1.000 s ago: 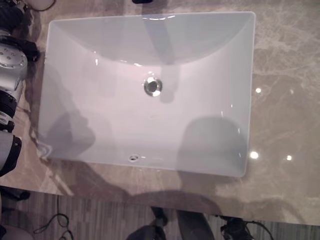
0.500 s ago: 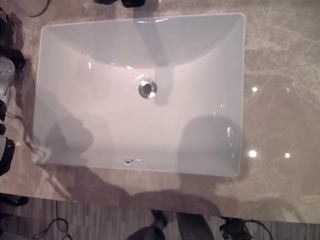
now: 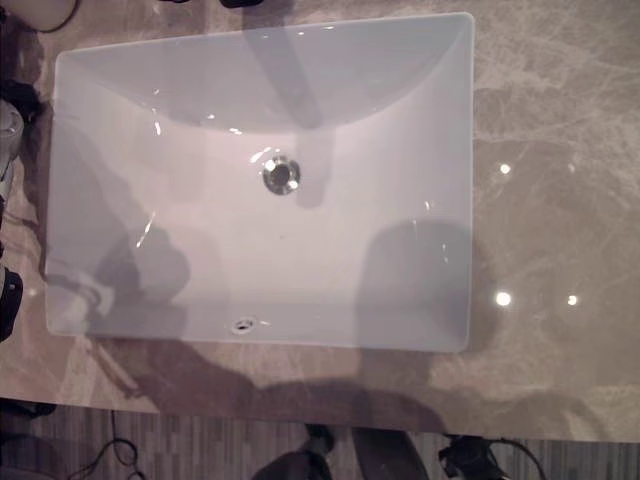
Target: Put brush and paste in cup on sink, flatten towel.
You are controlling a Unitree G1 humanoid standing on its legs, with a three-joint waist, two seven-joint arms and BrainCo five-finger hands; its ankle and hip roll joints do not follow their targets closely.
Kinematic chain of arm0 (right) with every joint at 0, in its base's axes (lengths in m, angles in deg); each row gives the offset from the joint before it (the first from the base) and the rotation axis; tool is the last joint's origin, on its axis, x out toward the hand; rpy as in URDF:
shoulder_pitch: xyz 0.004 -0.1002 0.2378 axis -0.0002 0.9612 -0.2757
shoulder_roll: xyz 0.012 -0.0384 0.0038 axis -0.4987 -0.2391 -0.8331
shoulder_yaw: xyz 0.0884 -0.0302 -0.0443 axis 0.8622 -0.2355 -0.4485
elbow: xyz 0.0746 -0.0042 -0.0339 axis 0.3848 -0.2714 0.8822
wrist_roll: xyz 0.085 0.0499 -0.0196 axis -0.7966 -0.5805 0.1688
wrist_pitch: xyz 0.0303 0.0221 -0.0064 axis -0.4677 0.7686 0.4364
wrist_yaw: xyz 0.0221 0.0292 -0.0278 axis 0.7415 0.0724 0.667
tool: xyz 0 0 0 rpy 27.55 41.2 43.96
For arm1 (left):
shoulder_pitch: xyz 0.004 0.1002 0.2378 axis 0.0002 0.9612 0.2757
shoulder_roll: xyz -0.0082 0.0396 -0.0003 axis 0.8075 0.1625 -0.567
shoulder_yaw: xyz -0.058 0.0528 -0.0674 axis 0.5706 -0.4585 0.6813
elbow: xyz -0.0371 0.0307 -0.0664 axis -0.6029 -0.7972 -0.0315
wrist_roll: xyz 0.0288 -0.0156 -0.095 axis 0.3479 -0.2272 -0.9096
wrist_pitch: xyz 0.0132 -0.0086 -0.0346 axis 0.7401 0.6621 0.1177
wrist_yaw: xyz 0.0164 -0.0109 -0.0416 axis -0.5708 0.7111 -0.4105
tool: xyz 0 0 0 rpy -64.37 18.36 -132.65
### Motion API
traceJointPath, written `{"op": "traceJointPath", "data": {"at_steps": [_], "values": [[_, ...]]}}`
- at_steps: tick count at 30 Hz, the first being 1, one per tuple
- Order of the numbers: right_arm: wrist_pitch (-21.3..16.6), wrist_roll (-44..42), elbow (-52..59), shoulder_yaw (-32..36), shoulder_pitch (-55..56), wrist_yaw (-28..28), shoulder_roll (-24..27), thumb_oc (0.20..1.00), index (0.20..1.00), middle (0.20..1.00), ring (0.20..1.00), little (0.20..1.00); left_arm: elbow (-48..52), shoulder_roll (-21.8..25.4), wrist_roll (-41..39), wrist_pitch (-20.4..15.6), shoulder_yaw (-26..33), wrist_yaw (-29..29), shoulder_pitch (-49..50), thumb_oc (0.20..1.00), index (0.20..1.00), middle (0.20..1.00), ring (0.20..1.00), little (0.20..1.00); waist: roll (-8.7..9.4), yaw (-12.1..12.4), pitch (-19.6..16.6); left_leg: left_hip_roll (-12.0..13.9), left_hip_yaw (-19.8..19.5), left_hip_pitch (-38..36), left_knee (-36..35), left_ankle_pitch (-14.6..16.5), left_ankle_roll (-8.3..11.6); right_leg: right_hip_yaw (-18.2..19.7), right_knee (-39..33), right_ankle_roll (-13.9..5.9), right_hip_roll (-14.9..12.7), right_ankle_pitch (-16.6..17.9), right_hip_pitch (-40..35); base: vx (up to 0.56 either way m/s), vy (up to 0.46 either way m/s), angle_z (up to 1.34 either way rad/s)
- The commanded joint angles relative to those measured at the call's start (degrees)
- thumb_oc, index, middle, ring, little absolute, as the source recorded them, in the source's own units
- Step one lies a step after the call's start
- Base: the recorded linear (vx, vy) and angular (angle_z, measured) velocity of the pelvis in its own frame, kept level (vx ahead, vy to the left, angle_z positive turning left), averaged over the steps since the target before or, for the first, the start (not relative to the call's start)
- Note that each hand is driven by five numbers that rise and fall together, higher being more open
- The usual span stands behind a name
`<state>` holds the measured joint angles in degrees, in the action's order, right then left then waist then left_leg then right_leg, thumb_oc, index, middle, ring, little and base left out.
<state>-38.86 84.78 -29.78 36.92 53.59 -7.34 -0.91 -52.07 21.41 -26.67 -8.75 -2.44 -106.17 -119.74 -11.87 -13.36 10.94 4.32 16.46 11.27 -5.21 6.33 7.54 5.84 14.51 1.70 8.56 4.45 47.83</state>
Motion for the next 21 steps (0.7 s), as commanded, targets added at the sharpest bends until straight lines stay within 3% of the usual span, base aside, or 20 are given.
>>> {"op": "traceJointPath", "data": {"at_steps": [1,9,18,19,20,21], "values": [[-0.44,-1.64,-1.81,-1.63,0.70,-0.98,2.08,1.000,1.000,1.000,1.000,1.000,0.76,0.27,2.38,-2.40,2.79,-0.70,-3.96,0.200,0.200,0.200,0.200,0.200,-1.74,-2.15,0.07,5.16,-1.75,-3.35,0.21,-17.93,4.97,-3.02,-0.89,-2.97,1.57,-1.66,-3.74,0.00,0.000,0.00],[-0.97,-1.99,-2.15,-1.57,0.98,-1.46,2.04,1.000,1.000,1.000,1.000,1.000,2.17,-4.98,1.36,-3.57,3.44,-0.70,-2.63,0.200,0.200,0.200,0.200,0.200,-2.25,-2.45,-0.76,5.50,-1.57,-3.38,0.21,-17.70,5.01,-3.26,0.22,-2.71,2.00,-2.77,-2.44,0.01,-0.002,0.00],[-1.04,-2.05,-2.29,-1.16,1.31,-1.70,2.29,1.000,1.000,1.000,1.000,1.000,3.30,-7.66,1.21,-4.33,3.73,-0.45,-2.24,0.200,0.200,0.200,0.200,0.200,-2.54,-2.75,-1.29,5.39,-1.38,-3.31,0.21,-17.09,5.04,-3.17,-0.22,-2.64,2.31,-2.68,-2.21,0.01,0.003,-0.01],[-1.02,-2.15,-2.30,-1.19,1.38,-1.60,2.23,1.000,1.000,1.000,1.000,1.000,3.76,-8.24,0.60,-4.71,4.05,-0.45,-1.98,0.200,0.200,0.200,0.200,0.200,-3.04,-2.49,-1.38,5.72,-1.48,-3.88,0.21,-16.16,5.29,-2.90,0.06,-3.00,2.75,-4.33,-2.58,0.00,-0.002,-0.10],[-1.03,-2.18,-2.27,-1.18,1.36,-1.65,2.29,1.000,1.000,1.000,1.000,1.000,3.86,-8.31,0.64,-4.63,4.23,-0.47,-1.86,0.200,0.200,0.200,0.200,0.200,-2.59,-2.82,-1.29,5.40,-1.17,-3.37,0.21,-17.01,5.09,-3.10,-0.39,-2.61,2.46,-2.63,-2.25,0.06,0.032,-0.13],[-1.01,-2.19,-2.35,-1.20,1.39,-1.68,2.24,1.000,1.000,1.000,1.000,1.000,3.87,-8.51,0.68,-4.60,4.25,-0.41,-1.84,0.200,0.200,0.200,0.200,0.200,-3.14,-2.57,-1.35,5.74,-1.44,-3.92,0.21,-16.16,5.30,-2.83,-0.15,-2.98,2.94,-4.28,-2.68,-0.07,-0.040,-0.17]]}}
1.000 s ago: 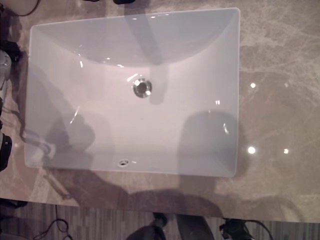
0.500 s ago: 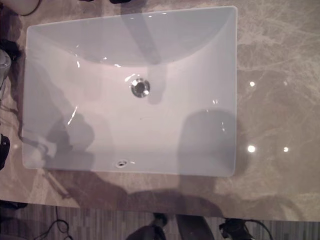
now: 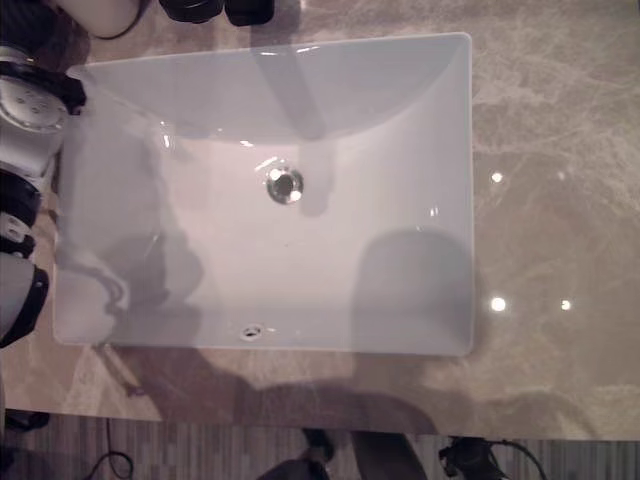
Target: Put brush and paste in cup on sink, flatten towel.
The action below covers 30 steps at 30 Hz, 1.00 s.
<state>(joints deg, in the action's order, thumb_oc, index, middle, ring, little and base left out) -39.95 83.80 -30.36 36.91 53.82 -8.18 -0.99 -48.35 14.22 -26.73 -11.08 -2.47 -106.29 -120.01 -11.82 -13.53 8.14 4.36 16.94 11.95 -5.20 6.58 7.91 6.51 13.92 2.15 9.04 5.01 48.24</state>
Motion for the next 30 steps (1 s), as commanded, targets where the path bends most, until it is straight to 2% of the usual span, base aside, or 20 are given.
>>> {"op": "traceJointPath", "data": {"at_steps": [1,2,3,4,5,12,16,17,18,19,20,21,22,23,25,26,28,30], "values": [[0.08,-1.14,-1.71,-1.23,1.11,-0.86,2.35,1.000,1.000,1.000,1.000,1.000,0.07,-1.27,0.96,-2.18,4.29,-0.33,-1.65,0.200,0.200,0.200,0.200,0.200,-2.73,-2.66,1.51,5.40,-1.60,-4.08,0.20,-17.30,4.74,-3.68,0.01,-3.09,2.12,-3.13,-2.77,0.00,0.000,-0.16],[0.07,-1.25,-1.91,-1.36,0.78,-0.80,2.36,1.000,1.000,1.000,1.000,1.000,-0.31,-1.36,1.37,-1.85,4.06,-0.41,-1.89,0.200,0.200,0.200,0.200,0.200,-2.75,-2.64,1.52,5.39,-1.59,-4.04,0.20,-17.30,4.75,-3.68,-0.05,-3.08,2.14,-3.07,-2.70,0.00,0.001,-0.18],[0.10,-1.25,-1.89,-1.40,0.77,-0.87,2.32,1.000,1.000,1.000,1.000,1.000,-0.46,-1.54,1.28,-1.89,4.22,-0.42,-1.78,0.200,0.200,0.200,0.200,0.200,-3.24,-2.48,1.46,5.72,-1.82,-4.57,0.20,-16.34,4.97,-3.43,0.16,-3.43,2.59,-4.68,-3.11,0.06,0.036,-0.17],[0.11,-1.13,-1.81,-1.46,0.82,-0.96,2.31,1.000,1.000,1.000,1.000,1.000,-0.56,-1.69,1.48,-1.74,4.52,-0.68,-1.75,0.200,0.200,0.200,0.200,0.200,-3.24,-2.48,1.45,5.77,-1.75,-4.60,0.20,-16.37,5.02,-3.42,0.16,-3.41,2.60,-4.66,-3.12,0.00,-0.005,-0.13],[0.12,-1.01,-1.89,-1.62,0.49,-1.08,2.36,1.000,1.000,1.000,1.000,1.000,-1.22,-1.71,2.37,-1.15,4.63,-1.06,-1.99,0.200,0.200,0.200,0.200,0.200,-2.61,-2.76,1.53,5.36,-1.46,-4.16,0.20,-17.18,4.74,-3.46,-0.36,-3.09,2.32,-2.87,-2.94,-0.06,-0.039,-0.06],[0.94,-0.08,-2.68,-2.32,0.03,-0.79,2.34,1.000,1.000,1.000,1.000,1.000,-4.46,-0.92,5.24,1.56,5.89,-2.32,-0.85,0.200,0.200,0.200,0.200,0.200,-2.32,-2.20,1.23,5.33,-1.65,-6.01,0.20,-17.35,4.32,-3.07,-0.01,-3.04,2.49,-3.00,-4.53,0.00,-0.022,-0.05],[1.77,0.61,-3.32,-1.91,-0.03,-0.10,2.90,1.000,1.000,1.000,1.000,1.000,-4.48,1.77,5.38,1.91,8.87,-2.00,3.34,0.200,0.200,0.200,0.200,0.200,-2.07,-0.95,0.22,4.62,-3.04,-8.44,0.20,-17.65,3.71,-2.54,-0.87,-2.84,2.78,-3.31,-8.12,0.03,-0.027,-0.09],[2.15,1.31,-3.88,-1.56,-0.28,0.27,3.13,1.000,1.000,1.000,1.000,1.000,-3.92,4.27,5.12,1.62,10.54,-1.62,6.26,0.200,0.200,0.200,0.200,0.200,-1.28,0.54,-0.31,3.33,-5.74,-9.60,0.32,-18.59,2.76,-1.12,-2.76,-2.65,2.58,-3.03,-11.16,0.03,-0.072,-0.18],[2.46,1.77,-4.24,-1.44,-0.49,0.76,3.21,1.000,1.000,1.000,1.000,1.000,-3.45,5.66,4.66,1.38,12.05,-1.37,8.41,0.200,0.200,0.200,0.200,0.200,-0.16,1.19,-0.43,2.52,-7.90,-8.92,2.90,-17.91,2.01,-0.09,-4.13,-2.65,1.98,-2.20,-12.83,0.02,-0.058,-0.19],[2.46,1.77,-4.24,-1.45,-0.49,0.76,3.21,1.000,1.000,1.000,1.000,1.000,-3.44,5.66,4.66,1.39,12.06,-1.37,8.43,0.200,0.200,0.200,0.200,0.200,-0.16,1.18,-0.45,2.51,-7.91,-8.88,2.92,-17.92,2.01,-0.09,-4.18,-2.66,1.96,-2.16,-12.83,0.02,-0.044,-0.21],[2.71,2.31,-4.55,-1.27,-0.56,1.05,3.26,1.000,1.000,1.000,1.000,1.000,-2.76,6.56,4.10,1.13,13.19,-1.27,9.91,0.200,0.200,0.200,0.200,0.200,0.57,1.78,-0.51,2.17,-9.42,-8.88,4.71,-17.13,1.42,0.92,-4.93,-2.66,1.58,-2.14,-14.51,0.05,-0.008,-0.21],[3.19,3.21,-5.15,-0.74,-0.86,1.75,3.65,1.000,1.000,1.000,1.000,1.000,-1.10,9.65,1.80,0.06,16.78,-0.67,14.86,0.200,0.200,0.200,0.200,0.200,2.29,3.68,-0.93,0.74,-14.15,-9.04,8.40,-15.94,-0.07,4.28,-7.58,-3.15,0.89,-1.38,-18.59,0.04,-0.011,-0.19],[3.20,3.20,-5.14,-0.83,-0.88,1.76,3.69,1.000,1.000,1.000,1.000,1.000,-0.99,9.71,1.83,0.07,16.95,-0.69,15.06,0.200,0.200,0.200,0.200,0.200,2.39,3.58,-0.96,0.60,-14.15,-8.93,8.41,-16.11,-0.08,4.37,-7.80,-3.18,0.74,-1.13,-18.60,0.05,0.028,-0.17],[3.40,4.43,-5.44,-0.20,-0.36,2.50,3.90,1.000,1.000,1.000,1.000,1.000,1.91,12.90,0.41,-1.13,21.05,-1.03,21.05,0.200,0.200,0.200,0.200,0.200,3.71,5.44,-1.11,-1.30,-19.02,-8.49,9.83,-15.05,-1.34,7.89,-9.14,-3.61,0.81,-0.80,-21.69,-0.01,0.046,-0.52],[3.54,5.10,-5.62,1.06,0.63,3.23,3.95,1.000,1.000,1.000,1.000,1.000,5.52,14.60,0.26,-2.27,25.42,-1.91,27.16,0.200,0.200,0.200,0.200,0.200,5.22,6.13,-1.76,-1.07,-20.95,-7.88,8.78,-15.48,-1.66,9.67,-10.37,-4.11,-0.19,0.04,-23.22,0.00,0.060,-0.78],[3.56,5.12,-5.56,0.86,0.71,3.24,4.16,1.000,1.000,1.000,1.000,1.000,5.97,14.58,0.40,-2.19,26.18,-2.00,28.06,0.200,0.200,0.200,0.200,0.200,5.05,6.00,-1.74,-1.09,-20.87,-8.09,8.68,-15.51,-1.70,9.77,-10.53,-4.13,-0.21,0.10,-23.44,0.00,0.077,-0.28],[3.51,5.73,-5.67,1.93,1.48,3.90,4.62,1.000,1.000,1.000,1.000,1.000,11.13,16.53,0.33,-3.45,33.68,-3.40,37.27,0.200,0.200,0.200,0.200,0.200,6.50,7.48,-1.82,-2.56,-24.95,-7.15,8.54,-14.21,-2.37,11.78,-11.71,-4.84,-0.86,0.49,-25.24,-0.02,0.133,-0.12],[3.58,6.68,-5.98,3.64,2.37,5.11,4.97,1.000,1.000,1.000,1.000,1.000,15.02,17.59,-0.74,-4.95,43.90,-4.15,49.70,0.200,0.200,0.200,0.200,0.200,8.61,9.28,-1.89,-4.79,-30.37,-6.58,8.94,-11.28,-3.34,15.18,-12.33,-6.02,-1.31,1.53,-27.40,-0.06,0.158,-0.50]]}}
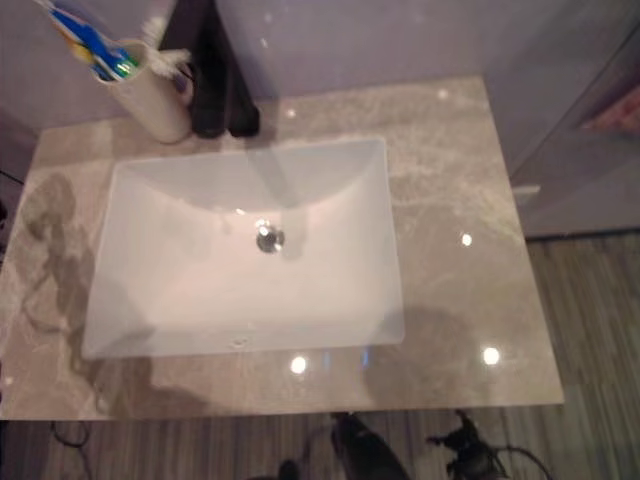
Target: Put brush and paste in cup on sink, flatten towel.
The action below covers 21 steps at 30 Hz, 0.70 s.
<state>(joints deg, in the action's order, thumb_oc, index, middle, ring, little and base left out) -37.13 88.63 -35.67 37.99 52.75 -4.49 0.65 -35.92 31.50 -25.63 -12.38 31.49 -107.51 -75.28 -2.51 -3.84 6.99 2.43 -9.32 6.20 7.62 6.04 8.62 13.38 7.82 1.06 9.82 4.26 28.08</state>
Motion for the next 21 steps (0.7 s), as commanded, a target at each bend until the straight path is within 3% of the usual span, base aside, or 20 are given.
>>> {"op": "traceJointPath", "data": {"at_steps": [1,2,3,4,5,6,8,9,10,13,15,16,19,20,21], "values": [[0.77,1.87,-0.64,2.24,3.41,1.44,3.54,1.000,1.000,1.000,1.000,1.000,3.10,0.20,-1.76,-3.58,10.96,-2.92,6.10,0.200,0.200,0.200,0.200,0.200,-0.84,-0.62,-0.69,-2.87,-3.98,-0.96,-3.83,-10.68,-4.08,8.45,-6.33,-4.96,-2.08,2.32,-7.40,-0.09,0.143,-0.36],[0.65,1.87,-0.45,3.20,3.92,1.76,3.56,1.000,1.000,1.000,1.000,1.000,2.82,-0.90,-2.41,-3.76,14.33,-2.95,11.07,0.200,0.200,0.200,0.200,0.200,-0.20,-0.17,-0.64,-3.28,-5.11,-1.14,-3.40,-9.80,-4.51,9.47,-6.08,-5.06,-2.03,2.53,-7.71,-0.11,0.154,-0.46],[0.54,1.60,-0.18,4.13,5.10,2.41,3.52,1.000,1.000,1.000,1.000,1.000,3.44,-3.12,-3.08,-3.64,19.61,-1.79,18.07,0.200,0.200,0.200,0.200,0.200,0.45,-0.64,-1.38,-3.66,-4.29,-3.39,-3.92,-6.59,-5.31,10.41,-5.64,-5.71,-2.07,3.46,-7.78,-0.11,0.154,-0.67],[0.58,1.60,-0.07,3.74,5.17,2.42,3.75,1.000,1.000,1.000,1.000,1.000,3.85,-3.31,-3.07,-3.63,20.54,-1.67,19.20,0.329,0.329,0.329,0.329,0.329,0.23,-0.84,-1.39,-3.58,-4.12,-3.63,-3.92,-6.46,-5.36,10.55,-5.75,-5.71,-1.97,3.50,-8.03,-0.18,0.252,-0.66],[0.54,-0.07,0.27,5.94,6.49,2.93,3.70,1.000,1.000,1.000,1.000,1.000,-0.93,-7.22,-6.22,-3.28,22.61,0.84,22.91,0.887,0.887,0.887,0.887,0.887,0.67,-1.78,-1.87,-4.38,-1.44,-5.49,-4.92,-3.04,-6.26,10.78,-5.78,-7.14,-2.90,4.66,-8.14,-0.11,0.168,-0.26],[0.54,-0.07,0.28,5.92,6.49,2.94,3.72,1.000,1.000,1.000,1.000,1.000,-0.93,-7.23,-6.24,-3.29,22.63,0.86,22.94,1.000,1.000,1.000,1.000,1.000,0.66,-1.74,-1.82,-4.36,-1.39,-5.56,-4.91,-3.01,-6.27,10.82,-5.81,-7.14,-2.87,4.68,-8.21,-0.17,0.220,-0.13],[0.63,-0.81,0.48,6.67,7.07,3.06,3.27,1.000,1.000,1.000,1.000,1.000,-6.12,-8.63,-7.07,-2.28,23.05,2.03,24.60,1.000,1.000,1.000,1.000,1.000,1.42,-2.25,-1.54,-6.19,0.21,-6.53,-5.48,0.19,-7.92,11.46,-5.82,-9.01,-3.70,6.39,-8.10,-0.18,0.191,-0.08],[0.65,-1.59,0.41,7.43,7.42,3.13,2.66,1.000,1.000,1.000,1.000,1.000,-10.49,-10.88,-6.88,-1.25,22.82,2.41,25.91,1.000,1.000,1.000,1.000,1.000,1.37,-2.32,-1.04,-7.17,0.72,-6.70,-5.31,0.69,-8.56,11.69,-6.20,-10.34,-4.40,7.71,-8.18,-0.36,0.298,-0.29],[0.74,-1.97,0.49,7.78,7.49,3.41,1.67,1.000,1.000,1.000,1.000,1.000,-14.52,-13.24,-7.27,0.02,22.99,3.99,27.62,1.000,1.000,1.000,1.000,1.000,2.42,-1.97,-0.47,-9.05,1.70,-6.11,-5.26,0.75,-9.29,11.48,-7.28,-11.31,-6.17,9.60,-7.91,-0.28,0.212,-0.36],[1.00,-1.14,0.04,7.38,7.56,3.66,0.56,1.000,1.000,1.000,1.000,1.000,-18.64,-15.78,-6.44,1.84,24.35,4.78,30.65,1.000,1.000,1.000,1.000,1.000,2.96,-1.43,0.09,-10.04,3.08,-6.29,-5.49,0.84,-9.90,9.57,-8.98,-11.60,-7.77,10.73,-7.92,-0.26,0.164,-0.35],[1.41,-0.16,0.57,6.99,6.86,3.72,-0.05,1.000,1.000,1.000,1.000,1.000,-23.81,-19.42,-4.99,4.34,24.34,7.59,34.23,1.000,1.000,1.000,1.000,1.000,3.24,-0.91,1.18,-10.24,5.23,-6.73,-5.34,0.64,-10.31,4.63,-8.78,-11.27,-9.03,10.79,-7.26,-0.24,0.152,-0.42],[1.58,1.06,0.48,6.85,5.66,4.07,-0.22,1.000,1.000,1.000,1.000,1.000,-27.22,-23.93,-2.83,6.69,23.62,10.47,36.83,1.000,1.000,1.000,1.000,1.000,2.62,-0.20,2.50,-9.58,7.66,-6.49,-4.95,-0.11,-10.14,-4.32,-2.90,-9.44,-10.12,6.56,-6.90,-0.37,0.206,-0.57],[1.91,1.62,0.43,7.28,5.54,4.54,-0.56,1.000,1.000,1.000,1.000,1.000,-29.30,-28.29,-2.36,7.76,22.96,13.52,39.31,1.000,1.000,1.000,1.000,1.000,2.00,0.05,2.30,-9.09,9.69,-6.29,-6.39,-1.84,-10.31,-8.03,3.23,-8.16,-9.95,2.55,-8.94,-0.24,0.113,-0.94],[1.84,1.37,0.45,8.46,5.48,5.17,-0.55,1.000,1.000,1.000,1.000,1.000,-31.41,-32.68,3.00,9.48,18.15,18.44,41.36,1.000,1.000,1.000,1.000,1.000,1.02,0.55,0.99,-7.78,11.87,-5.61,-8.04,-3.58,-10.52,-11.35,7.17,-6.97,-10.09,-1.84,-12.01,-0.22,0.095,-0.67],[1.84,1.37,0.46,8.48,5.49,5.18,-0.55,1.000,1.000,1.000,1.000,1.000,-31.41,-32.68,3.01,9.47,18.14,18.44,41.35,1.000,1.000,1.000,1.000,1.000,1.03,0.60,0.90,-7.79,11.92,-5.49,-8.06,-3.66,-10.51,-11.31,7.07,-6.97,-10.09,-1.71,-11.92,-0.17,0.067,-0.88]]}}
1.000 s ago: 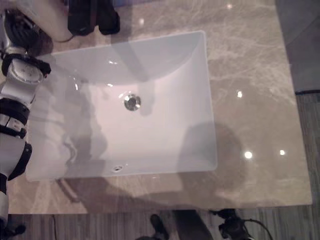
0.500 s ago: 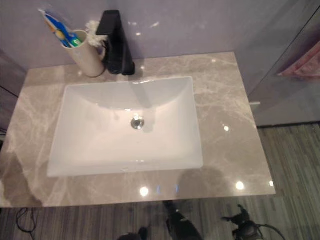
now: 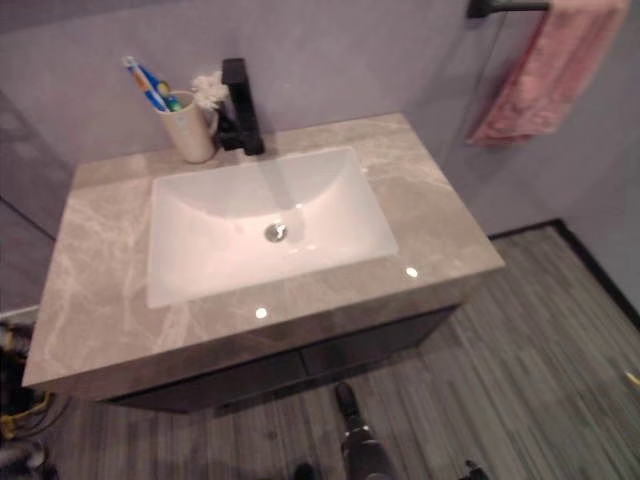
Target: Put brush and paste in cup on sink, flatten towel.
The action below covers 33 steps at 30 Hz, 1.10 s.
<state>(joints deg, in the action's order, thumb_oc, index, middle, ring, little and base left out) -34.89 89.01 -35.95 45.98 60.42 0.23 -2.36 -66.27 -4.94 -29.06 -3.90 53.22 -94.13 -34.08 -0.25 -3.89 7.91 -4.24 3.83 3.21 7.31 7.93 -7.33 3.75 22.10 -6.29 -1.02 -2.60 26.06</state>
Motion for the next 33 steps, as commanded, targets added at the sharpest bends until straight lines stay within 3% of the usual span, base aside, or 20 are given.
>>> {"op": "traceJointPath", "data": {"at_steps": [1,3,7,8,9,11,12,14,15,17,18,19,20,21,22,23,24,27,28,33], "values": [[-0.41,0.89,1.21,0.66,-2.20,0.84,2.40,1.000,1.000,1.000,1.000,1.000,-1.93,2.70,8.04,1.51,-4.80,6.58,0.76,1.000,1.000,1.000,1.000,1.000,-1.22,0.77,-0.86,-0.90,-0.23,-2.49,-8.70,-5.95,5.55,-2.31,-8.82,0.50,0.56,4.43,-12.02,-0.06,0.018,-0.80],[-0.38,1.51,1.85,0.57,-2.51,1.70,2.18,1.000,1.000,1.000,1.000,1.000,-2.88,-0.49,13.93,2.27,-9.53,10.40,1.32,1.000,1.000,1.000,1.000,1.000,-1.24,1.83,-2.52,0.34,3.88,-1.85,-9.72,-6.90,5.93,-7.11,-9.80,0.87,-0.46,1.80,-15.28,-0.09,-0.015,-0.63],[-0.52,2.46,4.29,0.22,-3.06,3.06,2.24,1.000,1.000,1.000,1.000,1.000,0.99,-6.74,22.90,1.89,-19.49,13.89,1.78,1.000,1.000,1.000,1.000,1.000,-0.18,2.56,-4.73,1.70,10.93,-0.91,-9.92,-6.80,6.01,-11.02,-14.06,-0.15,-1.86,2.20,-17.87,-0.07,-0.072,-1.39],[-0.72,2.67,5.61,-0.47,-3.75,3.07,2.20,1.000,1.000,1.000,1.000,1.000,4.71,-9.47,25.10,0.99,-24.34,13.86,1.55,1.000,1.000,1.000,1.000,1.000,0.29,3.38,-4.59,3.02,16.16,-1.20,-9.21,-6.20,6.14,-18.30,-15.42,-0.86,-4.44,2.75,-18.52,-0.06,-0.067,-1.41],[-0.71,2.67,5.63,-0.46,-3.74,3.07,2.21,1.000,1.000,1.000,1.000,1.000,4.73,-9.47,25.10,1.01,-24.35,13.86,1.56,1.000,1.000,1.000,1.000,1.000,0.29,3.44,-4.59,3.03,16.20,-1.22,-9.20,-6.18,6.15,-18.25,-15.42,-0.86,-4.43,2.76,-18.52,-0.01,-0.083,-0.88],[-1.06,2.60,7.03,-1.42,-4.30,2.91,2.21,1.000,1.000,1.000,1.000,1.000,8.60,-11.37,26.05,-0.03,-29.46,13.89,-0.03,1.000,1.000,1.000,1.000,1.000,0.22,4.09,-4.81,4.18,20.58,-2.29,-9.22,-4.90,6.31,-25.58,-14.64,-2.19,-6.55,2.35,-19.48,0.02,-0.114,-1.66],[-1.48,2.47,8.53,-2.09,-4.43,2.48,1.88,1.000,1.000,1.000,1.000,1.000,12.81,-11.62,25.91,-0.88,-33.07,13.36,-1.90,1.000,1.000,1.000,1.000,1.000,0.40,3.63,-4.70,5.08,23.49,-3.15,-8.52,-4.09,6.01,-26.58,-13.77,-2.13,-6.51,3.16,-17.90,-0.03,-0.157,-2.47],[-1.69,2.29,10.10,-2.11,-3.80,2.17,1.89,1.000,1.000,1.000,1.000,1.000,15.05,-11.34,25.60,-1.00,-34.65,12.87,-3.26,1.000,1.000,1.000,1.000,1.000,0.38,3.43,-4.40,5.69,24.29,-3.51,-7.03,-3.32,6.00,-25.41,-12.49,-1.95,-6.26,3.16,-16.79,0.06,-0.216,-1.65],[-2.34,0.82,11.59,-1.68,-1.83,1.81,1.99,1.000,1.000,1.000,1.000,1.000,20.08,-10.32,26.15,-1.83,-37.50,12.75,-5.56,1.000,1.000,1.000,1.000,1.000,1.03,1.83,-4.47,7.01,24.34,-3.01,-2.39,-1.68,6.33,-21.20,-15.95,-1.26,-3.88,2.20,-18.95,0.12,-0.333,-1.03],[-2.73,-0.13,12.65,-1.50,-1.35,1.42,2.13,1.000,1.000,1.000,1.000,1.000,20.91,-9.72,26.35,-1.86,-37.53,11.95,-6.95,1.000,1.000,1.000,1.000,1.000,1.59,1.74,-3.93,9.06,25.15,-1.44,4.11,-1.13,7.39,-19.35,-17.18,-0.37,-2.92,1.99,-19.93,0.10,-0.309,-0.67],[-3.13,-1.01,15.21,-2.00,-0.24,0.91,3.11,1.000,1.000,1.000,1.000,1.000,23.83,-8.48,27.67,-2.41,-38.95,10.04,-8.81,1.000,1.000,1.000,1.000,1.000,2.34,1.51,-2.41,13.18,22.29,2.01,16.56,-4.86,9.66,-15.09,-18.49,1.91,-0.55,0.99,-22.32,0.09,-0.273,-0.68],[-3.05,-1.02,15.38,-1.93,-0.15,0.92,3.11,1.000,1.000,1.000,1.000,1.000,23.90,-8.44,27.68,-2.36,-39.00,10.04,-8.82,1.000,1.000,1.000,1.000,1.000,2.22,1.66,-2.27,13.74,22.15,2.29,17.45,-4.67,10.04,-15.06,-18.58,2.16,-0.18,0.97,-22.45,0.13,-0.363,-1.03],[-3.51,-1.70,16.50,-2.17,0.04,0.61,3.51,1.000,1.000,1.000,1.000,1.000,24.01,-8.59,26.89,-2.52,-38.73,8.89,-10.01,1.000,1.000,1.000,1.000,1.000,2.41,2.13,-1.31,15.68,19.43,4.22,22.96,-7.25,11.20,-13.38,-18.60,3.33,0.85,0.59,-23.41,-0.02,-0.209,-1.45],[-3.44,-2.26,16.97,-2.44,-0.03,-0.05,4.28,1.000,1.000,1.000,1.000,1.000,24.12,-9.17,25.40,-2.55,-38.40,6.85,-11.29,1.000,1.000,1.000,1.000,1.000,3.30,3.47,-0.03,13.90,14.15,7.93,27.48,-10.06,10.36,-10.45,-18.09,4.85,1.12,0.50,-23.25,-0.02,-0.191,-1.47],[-3.43,-2.26,16.98,-2.42,-0.02,-0.05,4.29,1.000,1.000,1.000,1.000,1.000,24.11,-9.19,25.40,-2.55,-38.42,6.84,-11.31,1.000,1.000,1.000,1.000,1.000,3.25,3.46,-0.03,13.96,14.09,8.02,27.62,-9.99,10.38,-10.49,-18.02,4.86,1.16,0.45,-23.21,-0.03,-0.057,-1.50],[-3.64,-3.06,17.16,-2.35,0.01,-0.35,4.27,1.000,1.000,1.000,1.000,1.000,24.57,-9.51,24.70,-2.68,-38.35,5.92,-11.56,1.000,1.000,1.000,1.000,1.000,3.09,4.69,-0.06,8.64,8.19,9.83,26.69,-9.11,9.58,-7.77,-17.71,4.88,1.62,0.27,-23.38,0.14,0.012,-1.52],[-4.00,-3.27,17.73,-2.03,1.07,0.12,4.29,1.000,1.000,1.000,1.000,1.000,25.28,-9.70,22.70,-3.20,-37.18,5.73,-11.52,1.000,1.000,1.000,1.000,1.000,2.79,4.80,-0.67,8.34,6.85,10.91,21.82,-9.62,8.66,-5.19,-18.70,4.32,1.66,0.69,-24.57,0.15,0.013,-1.45],[-4.55,-4.14,18.25,-0.85,2.45,-0.26,4.55,1.000,1.000,1.000,1.000,1.000,27.81,-9.53,21.66,-3.50,-37.35,5.71,-11.41,1.000,1.000,1.000,1.000,1.000,2.55,4.93,-0.91,9.50,6.64,11.80,16.67,-10.53,8.63,-4.13,-18.52,4.23,1.61,0.23,-25.67,0.22,0.045,-1.01],[-5.06,-4.89,18.20,-0.35,2.35,-0.36,4.73,1.000,1.000,1.000,1.000,1.000,29.50,-9.60,20.87,-3.88,-37.63,5.87,-11.02,1.000,1.000,1.000,1.000,1.000,1.50,6.05,-0.58,6.90,1.97,13.30,10.95,-11.85,9.05,-2.10,-17.81,4.34,2.66,-0.95,-27.11,0.23,0.100,-0.28],[-5.28,-5.23,18.73,0.06,2.27,0.11,4.55,1.000,1.000,1.000,1.000,1.000,32.12,-9.11,19.93,-3.80,-37.09,6.92,-10.05,1.000,1.000,1.000,1.000,1.000,-0.09,6.65,-0.45,5.97,2.00,13.63,7.21,-13.34,9.26,-0.32,-13.78,4.71,4.31,-4.62,-28.50,0.21,0.121,-0.42]]}}
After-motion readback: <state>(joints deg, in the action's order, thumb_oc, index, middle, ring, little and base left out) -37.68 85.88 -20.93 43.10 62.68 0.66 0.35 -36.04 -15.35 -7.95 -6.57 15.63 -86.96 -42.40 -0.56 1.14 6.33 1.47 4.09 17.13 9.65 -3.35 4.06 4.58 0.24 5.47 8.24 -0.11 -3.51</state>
